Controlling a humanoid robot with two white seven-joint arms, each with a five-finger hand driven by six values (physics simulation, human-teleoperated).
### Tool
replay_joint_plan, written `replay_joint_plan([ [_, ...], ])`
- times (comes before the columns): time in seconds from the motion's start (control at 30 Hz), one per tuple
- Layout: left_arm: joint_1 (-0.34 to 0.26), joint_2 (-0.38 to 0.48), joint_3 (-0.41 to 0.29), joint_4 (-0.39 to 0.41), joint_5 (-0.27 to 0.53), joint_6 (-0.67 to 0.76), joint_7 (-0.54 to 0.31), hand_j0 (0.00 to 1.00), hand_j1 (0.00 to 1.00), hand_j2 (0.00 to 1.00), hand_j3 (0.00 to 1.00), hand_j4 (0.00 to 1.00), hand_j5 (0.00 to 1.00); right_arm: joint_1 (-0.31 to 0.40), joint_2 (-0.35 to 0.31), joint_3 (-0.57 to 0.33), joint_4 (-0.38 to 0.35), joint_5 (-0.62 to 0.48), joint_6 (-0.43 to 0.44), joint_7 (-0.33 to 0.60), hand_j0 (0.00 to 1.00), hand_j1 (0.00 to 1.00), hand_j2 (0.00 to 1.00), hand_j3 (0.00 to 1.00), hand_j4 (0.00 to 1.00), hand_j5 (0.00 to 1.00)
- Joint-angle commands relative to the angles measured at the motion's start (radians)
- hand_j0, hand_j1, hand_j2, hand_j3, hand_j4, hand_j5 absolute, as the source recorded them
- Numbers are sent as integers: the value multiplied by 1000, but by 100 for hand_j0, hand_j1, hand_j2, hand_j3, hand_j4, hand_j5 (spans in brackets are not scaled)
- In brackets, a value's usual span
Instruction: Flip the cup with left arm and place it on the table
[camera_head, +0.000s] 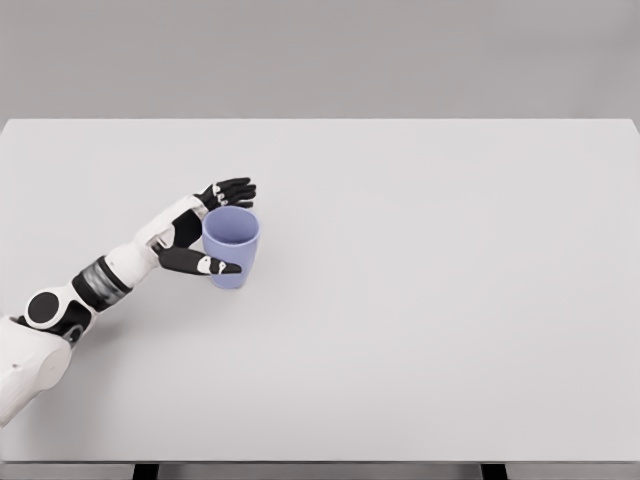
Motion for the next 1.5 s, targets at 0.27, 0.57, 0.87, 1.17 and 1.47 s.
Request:
replay_joint_plan([
  [0.27, 15, 43, 24, -85, 5, 0, 0, 100, 100, 100, 100, 100, 100, 0, 0, 0, 0, 0, 0, 0, 100, 100, 100, 100, 100, 100],
  [0.57, 23, 101, 40, -123, 6, 0, 0, 100, 100, 100, 100, 100, 100, 0, 0, 0, 0, 0, 0, 0, 100, 100, 100, 100, 100, 100],
  [0.87, 9, 106, 45, -145, 6, 0, 0, 100, 100, 100, 100, 100, 100, 0, 0, 0, 0, 0, 0, 0, 100, 100, 100, 100, 100, 100],
  [1.17, -58, 172, 42, -145, -20, 0, 0, 100, 100, 100, 100, 100, 100, 0, 0, 0, 0, 0, 0, 0, 100, 100, 100, 100, 100, 100],
  [1.47, -245, 361, 4, -2, -634, 0, 0, 100, 100, 100, 100, 100, 100, 0, 0, -1, 0, 0, 0, 0, 100, 100, 100, 100, 100, 100],
])
